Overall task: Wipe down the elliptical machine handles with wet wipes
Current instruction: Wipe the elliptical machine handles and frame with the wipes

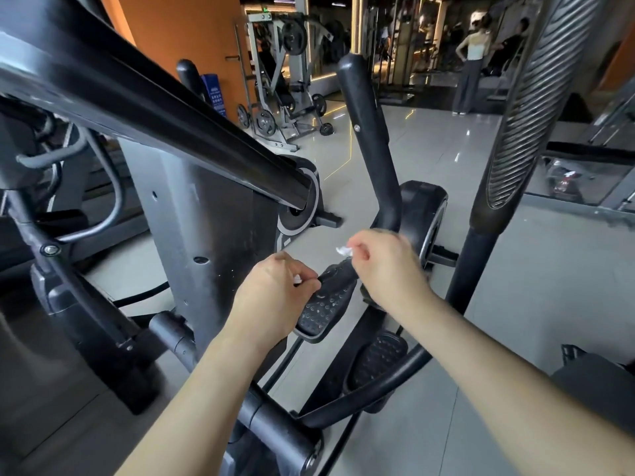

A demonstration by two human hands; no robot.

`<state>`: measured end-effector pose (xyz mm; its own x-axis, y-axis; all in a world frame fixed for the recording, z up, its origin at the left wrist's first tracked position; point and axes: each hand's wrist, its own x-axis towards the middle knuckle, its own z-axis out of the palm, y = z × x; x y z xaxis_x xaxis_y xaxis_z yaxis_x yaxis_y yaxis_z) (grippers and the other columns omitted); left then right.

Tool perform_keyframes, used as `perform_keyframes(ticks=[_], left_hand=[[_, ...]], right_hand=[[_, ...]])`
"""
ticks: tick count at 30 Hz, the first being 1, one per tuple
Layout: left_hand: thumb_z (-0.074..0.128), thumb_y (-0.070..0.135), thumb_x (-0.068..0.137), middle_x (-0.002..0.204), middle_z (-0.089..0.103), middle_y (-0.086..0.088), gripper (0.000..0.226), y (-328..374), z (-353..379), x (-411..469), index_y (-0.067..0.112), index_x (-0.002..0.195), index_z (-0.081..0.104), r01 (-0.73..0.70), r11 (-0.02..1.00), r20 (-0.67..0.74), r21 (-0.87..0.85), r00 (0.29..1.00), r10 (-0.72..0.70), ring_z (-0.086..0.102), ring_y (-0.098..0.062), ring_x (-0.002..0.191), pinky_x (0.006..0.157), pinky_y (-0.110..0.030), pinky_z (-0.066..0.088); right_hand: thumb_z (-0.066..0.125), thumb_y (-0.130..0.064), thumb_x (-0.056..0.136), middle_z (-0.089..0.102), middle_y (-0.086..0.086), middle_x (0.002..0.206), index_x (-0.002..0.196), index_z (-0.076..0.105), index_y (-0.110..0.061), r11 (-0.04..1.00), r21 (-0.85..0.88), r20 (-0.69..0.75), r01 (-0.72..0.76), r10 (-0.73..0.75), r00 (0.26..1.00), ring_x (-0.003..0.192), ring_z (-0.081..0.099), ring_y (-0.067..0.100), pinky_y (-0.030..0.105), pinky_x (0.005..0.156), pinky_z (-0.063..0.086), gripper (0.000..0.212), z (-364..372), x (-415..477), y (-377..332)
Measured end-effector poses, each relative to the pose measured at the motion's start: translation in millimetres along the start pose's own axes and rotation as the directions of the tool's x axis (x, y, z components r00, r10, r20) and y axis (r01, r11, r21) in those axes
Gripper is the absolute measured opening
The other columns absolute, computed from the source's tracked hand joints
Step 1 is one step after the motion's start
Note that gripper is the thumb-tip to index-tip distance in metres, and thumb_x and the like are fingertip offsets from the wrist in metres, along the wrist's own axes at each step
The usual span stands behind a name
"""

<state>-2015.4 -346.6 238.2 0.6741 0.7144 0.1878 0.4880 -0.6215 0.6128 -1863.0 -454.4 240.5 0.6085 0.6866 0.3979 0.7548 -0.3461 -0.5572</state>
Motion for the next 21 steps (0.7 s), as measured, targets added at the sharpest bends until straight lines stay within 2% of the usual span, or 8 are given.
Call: perform_keyframes(ticks=[3, 6, 8, 11, 15, 17, 19, 21], left_hand=[[0.073, 0.032, 0.092, 0.101, 0.065, 0.016, 0.005, -0.6, 1.3, -1.8, 0.032, 0.088, 0.077, -0.005, 1.0, -0.012, 0.025, 1.0, 0.005, 0.062, -0.003, 0.092, 0.086, -0.034, 0.055], [0.076, 0.035, 0.088, 0.095, 0.065, 0.019, 0.005, -1.0, 1.3, -1.9, 0.031, 0.091, 0.076, -0.009, 1.0, -0.069, -0.012, 0.998, 0.008, 0.063, 0.0, 0.089, 0.08, -0.023, 0.053], [0.076, 0.036, 0.089, 0.096, 0.065, 0.02, 0.012, 3.3, -1.2, -1.2, 0.03, 0.1, 0.074, -0.013, 0.999, -0.117, -0.052, 0.993, 0.007, 0.063, 0.002, 0.091, 0.078, -0.014, 0.048], [0.076, 0.036, 0.09, 0.101, 0.069, 0.017, 0.019, 18.3, -1.9, -1.4, 0.027, 0.107, 0.074, -0.031, 0.989, -0.165, -0.146, 0.986, 0.006, 0.063, 0.0, 0.095, 0.086, -0.02, 0.05], [0.075, 0.049, 0.09, 0.096, 0.07, 0.024, 0.014, 30.5, 4.0, -7.6, 0.038, 0.1, 0.075, -0.044, 0.978, -0.114, -0.204, 0.993, 0.021, 0.062, 0.006, 0.09, 0.079, -0.017, 0.047], [0.077, 0.044, 0.09, 0.089, 0.072, 0.026, 0.005, 31.5, 4.9, -10.2, 0.039, 0.092, 0.077, -0.018, 0.955, -0.098, -0.297, 0.995, -0.011, 0.064, 0.005, 0.083, 0.077, -0.021, 0.048], [0.079, 0.035, 0.09, 0.074, 0.07, 0.022, 0.003, 33.4, 6.1, -14.2, 0.032, 0.088, 0.077, 0.032, 0.92, -0.099, -0.391, 0.992, -0.077, 0.059, 0.005, 0.063, 0.066, -0.018, 0.044], [0.08, 0.028, 0.089, 0.07, 0.07, 0.018, 0.005, 36.6, 7.2, -17.7, 0.026, 0.086, 0.077, 0.07, 0.905, -0.15, -0.42, 0.978, -0.145, 0.058, 0.004, 0.059, 0.061, -0.011, 0.042]], right_hand=[[0.065, -0.012, 0.095, 0.072, -0.009, 0.083, 0.101, 0.08, -0.021, 0.985, 0.165, 0.105, -0.047, 0.03, 0.994, 0.084, 0.065, 0.013, 0.024, 0.075, 0.05, 0.018, 3.3, -13.1, -12.0], [0.076, -0.016, 0.091, 0.075, -0.005, 0.07, 0.087, 0.079, -0.015, 0.862, 0.47, 0.26, -0.189, 0.07, 0.963, 0.063, 0.066, 0.001, 0.016, 0.063, 0.05, 0.005, -4.7, -12.3, -17.3], [0.074, -0.008, 0.092, 0.072, -0.003, 0.063, 0.082, 0.075, -0.011, 0.787, 0.577, 0.216, -0.219, 0.112, 0.97, 0.053, 0.062, -0.001, 0.013, 0.056, 0.049, 0.01, -13.4, -8.5, -15.3], [0.071, 0.001, 0.091, 0.073, 0.0, 0.064, 0.083, 0.071, -0.013, 0.707, 0.667, 0.145, -0.235, 0.186, 0.972, 0.056, 0.064, 0.012, 0.02, 0.055, 0.052, 0.016, -18.8, -2.8, -7.8], [0.067, 0.005, 0.093, 0.072, 0.009, 0.066, 0.091, 0.069, -0.005, 0.583, 0.769, 0.239, -0.262, 0.117, 0.964, 0.053, 0.061, 0.013, 0.024, 0.058, 0.052, 0.011, -12.3, -3.1, 0.0], [0.066, 0.004, 0.096, 0.071, 0.01, 0.069, 0.095, 0.07, -0.007, 0.533, 0.798, 0.293, -0.283, 0.068, 0.954, 0.056, 0.06, 0.014, 0.028, 0.063, 0.052, 0.012, -8.4, -1.9, 5.4], [0.066, 0.002, 0.096, 0.072, 0.01, 0.072, 0.094, 0.072, -0.011, 0.56, 0.789, 0.313, -0.253, -0.011, 0.95, 0.06, 0.061, 0.015, 0.028, 0.064, 0.051, 0.015, -5.5, -2.2, 8.6], [0.066, -0.001, 0.096, 0.075, 0.006, 0.075, 0.095, 0.076, -0.015, 0.614, 0.76, 0.329, -0.213, -0.08, 0.941, 0.063, 0.064, 0.013, 0.028, 0.065, 0.053, 0.017, -3.2, -3.2, 12.4]])
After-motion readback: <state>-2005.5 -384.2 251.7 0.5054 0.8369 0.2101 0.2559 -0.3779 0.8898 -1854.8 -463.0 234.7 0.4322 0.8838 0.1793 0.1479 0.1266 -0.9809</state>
